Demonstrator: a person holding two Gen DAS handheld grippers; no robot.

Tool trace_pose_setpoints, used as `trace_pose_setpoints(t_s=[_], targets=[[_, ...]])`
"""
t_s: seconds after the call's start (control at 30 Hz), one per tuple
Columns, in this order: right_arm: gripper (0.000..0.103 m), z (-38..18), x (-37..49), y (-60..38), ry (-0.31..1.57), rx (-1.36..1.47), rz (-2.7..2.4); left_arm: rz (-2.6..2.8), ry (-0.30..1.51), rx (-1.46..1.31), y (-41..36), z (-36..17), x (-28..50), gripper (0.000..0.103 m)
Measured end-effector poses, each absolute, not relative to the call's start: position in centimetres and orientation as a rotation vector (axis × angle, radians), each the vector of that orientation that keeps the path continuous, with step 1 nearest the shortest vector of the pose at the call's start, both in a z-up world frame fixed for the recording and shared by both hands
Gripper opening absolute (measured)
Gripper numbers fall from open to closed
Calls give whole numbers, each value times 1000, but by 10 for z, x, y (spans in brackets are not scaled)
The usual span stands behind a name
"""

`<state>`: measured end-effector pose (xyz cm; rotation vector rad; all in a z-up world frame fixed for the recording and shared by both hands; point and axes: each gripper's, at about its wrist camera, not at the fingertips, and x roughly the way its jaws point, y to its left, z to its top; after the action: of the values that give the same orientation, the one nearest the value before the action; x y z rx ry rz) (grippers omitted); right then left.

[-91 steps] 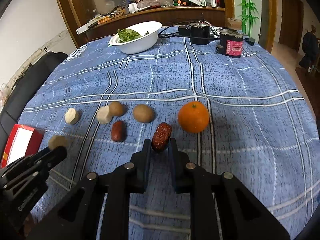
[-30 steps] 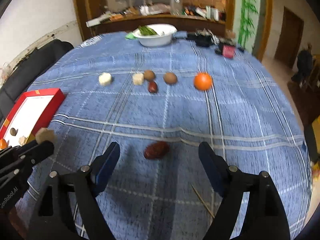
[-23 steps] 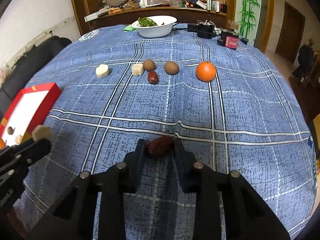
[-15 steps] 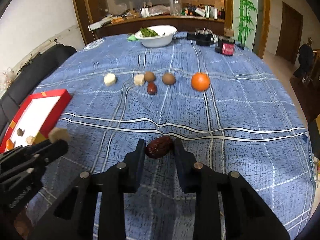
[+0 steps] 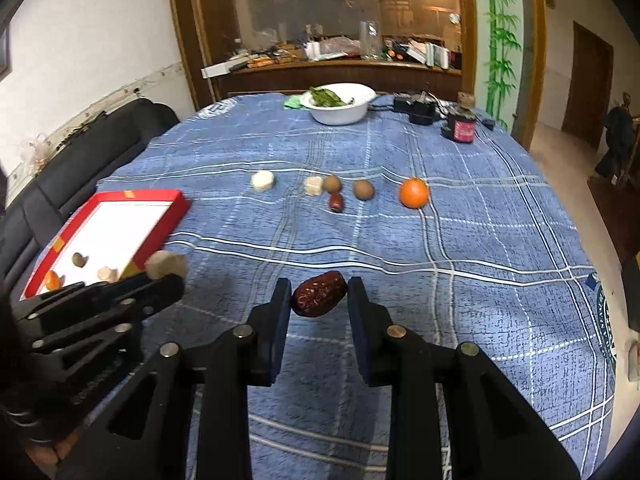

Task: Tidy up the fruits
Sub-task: 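Carry the date and the cube over the tray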

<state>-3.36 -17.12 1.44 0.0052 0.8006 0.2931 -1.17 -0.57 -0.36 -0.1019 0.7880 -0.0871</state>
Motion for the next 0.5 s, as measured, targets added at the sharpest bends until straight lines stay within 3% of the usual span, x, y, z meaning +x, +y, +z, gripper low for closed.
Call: trace_pose_setpoints(t_s=[0.5], targets=[[30,39,-60,-129,766,-28,407,-29,756,-150,25,20,-35,15]])
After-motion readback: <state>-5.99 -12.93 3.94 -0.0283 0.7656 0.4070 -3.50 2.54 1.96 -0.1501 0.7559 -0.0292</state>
